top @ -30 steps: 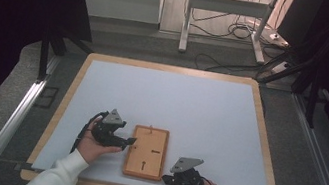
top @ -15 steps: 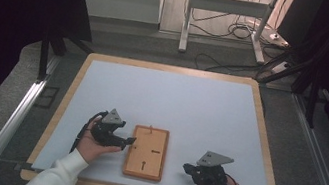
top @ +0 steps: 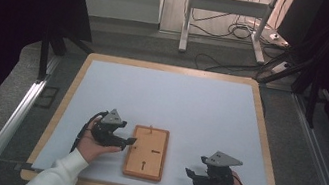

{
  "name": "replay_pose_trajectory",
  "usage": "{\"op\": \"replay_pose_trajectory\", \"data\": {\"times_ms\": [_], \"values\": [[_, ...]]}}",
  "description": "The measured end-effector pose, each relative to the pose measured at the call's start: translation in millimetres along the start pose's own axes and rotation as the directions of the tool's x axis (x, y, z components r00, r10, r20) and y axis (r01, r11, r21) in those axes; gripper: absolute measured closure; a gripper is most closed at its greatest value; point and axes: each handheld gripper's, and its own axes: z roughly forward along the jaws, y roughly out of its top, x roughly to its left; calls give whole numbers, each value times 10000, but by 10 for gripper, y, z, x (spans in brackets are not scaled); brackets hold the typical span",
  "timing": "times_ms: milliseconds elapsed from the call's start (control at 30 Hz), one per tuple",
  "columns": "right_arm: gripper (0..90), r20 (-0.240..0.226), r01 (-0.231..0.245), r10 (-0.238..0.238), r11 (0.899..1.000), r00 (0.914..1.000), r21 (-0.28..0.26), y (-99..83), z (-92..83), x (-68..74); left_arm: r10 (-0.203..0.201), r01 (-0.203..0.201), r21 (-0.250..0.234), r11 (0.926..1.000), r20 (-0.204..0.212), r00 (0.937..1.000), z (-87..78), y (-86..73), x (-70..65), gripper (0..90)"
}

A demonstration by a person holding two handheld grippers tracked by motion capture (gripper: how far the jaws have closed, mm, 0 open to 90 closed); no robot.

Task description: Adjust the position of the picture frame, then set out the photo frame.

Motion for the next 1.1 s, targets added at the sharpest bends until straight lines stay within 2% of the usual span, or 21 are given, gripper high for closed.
{"op": "replay_pose_trajectory", "data": {"times_ms": [200, 333, 633, 733, 867, 1000, 1100], "values": [[253, 35, 22, -23, 9999, 10000, 149, -9, 26, -6, 67, -67, 3, 10000, -29, 10000, 13, 32, 18, 256], [253, -14, 137, -136, 9997, 9999, 220, -3, 41, 26, 63, -63, -2, 10000, 150, 9999, 52, 58, 40, 279], [250, 40, 122, -123, 9994, 9999, 331, -9, 72, 27, 326, -311, -453, 9985, 339, 9989, 108, 195, 92, 289], [250, 54, 107, -109, 9992, 9999, 382, -13, 85, 19, 326, -310, -571, 9979, 271, 9991, 143, 240, 112, 286], [249, 162, 83, -90, 9990, 9998, 431, -11, 89, 8, 376, -353, -529, 9980, 426, 9984, 218, 297, 120, 283], [248, 232, 100, -111, 9989, 9997, 467, -15, 85, 12, 653, -627, -393, 9973, 682, 9955, 292, 336, 90, 278], [248, 329, 138, -155, 9985, 9993, 524, -18, 91, 10, 803, -788, -247, 9966, 664, 9946, 331, 363, 66, 282]]}}
